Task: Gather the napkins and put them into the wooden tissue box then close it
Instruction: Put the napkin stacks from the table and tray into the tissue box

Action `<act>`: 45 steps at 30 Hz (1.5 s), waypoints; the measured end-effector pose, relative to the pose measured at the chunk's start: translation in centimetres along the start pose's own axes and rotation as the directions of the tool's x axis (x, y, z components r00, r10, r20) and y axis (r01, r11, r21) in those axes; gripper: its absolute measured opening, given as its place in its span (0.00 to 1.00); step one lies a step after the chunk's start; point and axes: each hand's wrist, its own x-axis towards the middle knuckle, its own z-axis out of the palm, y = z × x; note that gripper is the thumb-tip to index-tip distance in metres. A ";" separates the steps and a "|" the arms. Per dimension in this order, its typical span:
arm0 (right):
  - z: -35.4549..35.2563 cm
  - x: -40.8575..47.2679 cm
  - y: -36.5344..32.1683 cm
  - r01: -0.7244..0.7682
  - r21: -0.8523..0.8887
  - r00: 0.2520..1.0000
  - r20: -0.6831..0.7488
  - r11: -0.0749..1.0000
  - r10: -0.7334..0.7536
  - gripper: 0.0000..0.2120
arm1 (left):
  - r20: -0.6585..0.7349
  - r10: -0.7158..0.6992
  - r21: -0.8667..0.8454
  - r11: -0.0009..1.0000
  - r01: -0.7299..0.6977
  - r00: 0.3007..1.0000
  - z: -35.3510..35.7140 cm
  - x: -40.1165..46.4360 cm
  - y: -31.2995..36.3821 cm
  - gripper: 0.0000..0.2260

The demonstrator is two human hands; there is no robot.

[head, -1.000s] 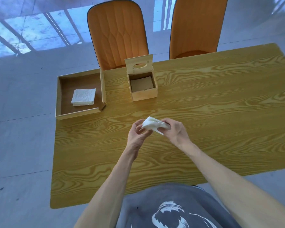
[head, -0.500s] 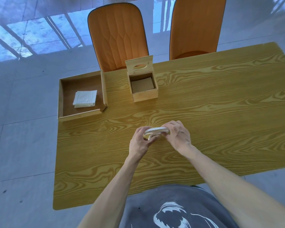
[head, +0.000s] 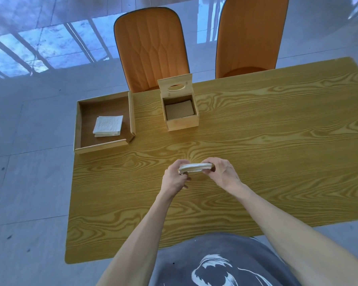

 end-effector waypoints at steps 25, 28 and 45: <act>-2.3 3.8 -1.5 -0.013 0.166 0.999 0.050 0.986 0.005 0.14 | -0.186 0.149 -0.049 0.986 -0.160 0.971 -3.0 2.6 0.5 0.06; -3.8 5.4 -2.4 0.005 0.197 1.000 0.018 0.980 -0.009 0.13 | -0.214 0.201 -0.072 0.973 -0.221 0.956 -4.3 3.3 2.2 0.06; -9.1 15.0 -8.2 0.075 0.342 0.980 -0.199 0.937 -0.006 0.16 | -0.412 0.258 -0.102 0.940 -0.325 0.874 -9.0 11.1 11.2 0.06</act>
